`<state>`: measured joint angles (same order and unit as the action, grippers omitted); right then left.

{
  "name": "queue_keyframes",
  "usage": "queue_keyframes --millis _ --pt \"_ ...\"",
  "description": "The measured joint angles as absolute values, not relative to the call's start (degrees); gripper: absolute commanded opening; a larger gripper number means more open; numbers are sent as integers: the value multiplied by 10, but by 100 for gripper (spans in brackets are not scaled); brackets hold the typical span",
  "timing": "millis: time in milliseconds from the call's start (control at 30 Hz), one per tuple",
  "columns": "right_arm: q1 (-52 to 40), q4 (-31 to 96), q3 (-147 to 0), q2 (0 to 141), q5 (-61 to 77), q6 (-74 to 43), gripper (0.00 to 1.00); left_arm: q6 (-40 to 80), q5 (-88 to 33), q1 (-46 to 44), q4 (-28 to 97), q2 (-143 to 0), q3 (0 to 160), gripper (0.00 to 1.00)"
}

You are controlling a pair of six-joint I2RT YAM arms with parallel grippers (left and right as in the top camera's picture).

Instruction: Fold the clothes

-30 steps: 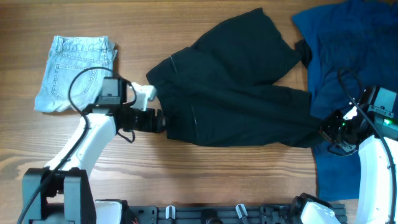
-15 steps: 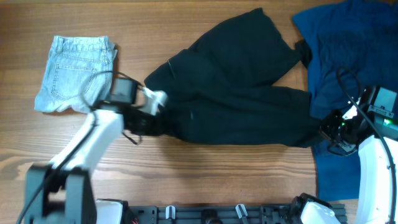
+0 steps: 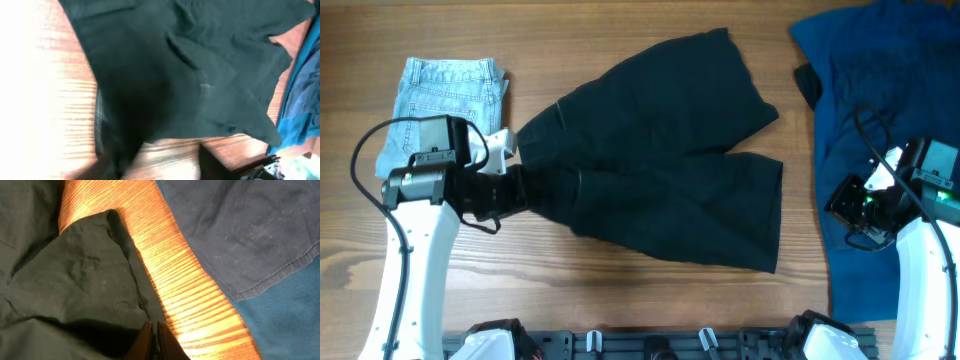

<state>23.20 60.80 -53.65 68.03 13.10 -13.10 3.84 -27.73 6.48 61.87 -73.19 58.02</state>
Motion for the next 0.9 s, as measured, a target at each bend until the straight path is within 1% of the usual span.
queue_keyframes --millis 100,133,167,233,267,300,333,367,400,433,467,500,533,567,600,633,700,800,833,867,900 --pt "232 608 -536 680 135 -126 24 40 -274 65 619 -733 580 72" --pt "232 608 -536 680 138 -124 25 40 -274 65 617 -733 580 73" --pt "232 606 -536 680 144 -123 29 40 -274 65 614 -734 580 73" --pt "228 593 -536 680 166 -107 43 40 -274 65 612 -739 580 72" --pt "216 580 -536 680 187 -95 49 40 -274 65 610 -740 580 66" --pt "203 571 -536 680 204 -81 49 40 -274 65 602 -745 580 56" --pt "188 562 -536 680 213 -75 48 39 -274 65 595 -748 580 48" --pt "174 551 -536 680 220 -71 48 43 -273 65 586 -753 580 46" --pt "161 543 -536 680 226 -67 51 43 -273 65 578 -759 580 45" --pt "138 537 -536 681 234 -63 62 41 -273 65 574 -767 580 45" --pt "114 537 -536 684 242 -59 67 40 -273 65 576 -779 580 59" --pt "94 537 -536 691 244 -57 68 40 -273 65 579 -785 580 81" --pt "79 538 -536 700 244 -58 69 40 -275 65 583 -790 580 82" --pt "65 538 -536 715 242 -63 68 39 -276 63 588 -795 580 82" --pt "57 536 -536 731 238 -68 65 42 -276 62 588 -796 580 77" --pt "52 523 -536 746 237 -73 57 42 -277 60 585 -796 580 74" --pt "46 460 -536 805 234 -89 38 43 -279 49 568 -797 580 73" --pt "46 340 -535 873 240 -101 24 42 -280 30 547 -797 580 68" --pt "46 296 -535 893 241 -112 21 42 -281 22 544 -797 580 62" --pt "46 265 -535 910 243 -124 19 42 -282 15 542 -797 580 53" --pt "46 251 -535 927 246 -138 19 41 -283 8 539 -797 580 47"
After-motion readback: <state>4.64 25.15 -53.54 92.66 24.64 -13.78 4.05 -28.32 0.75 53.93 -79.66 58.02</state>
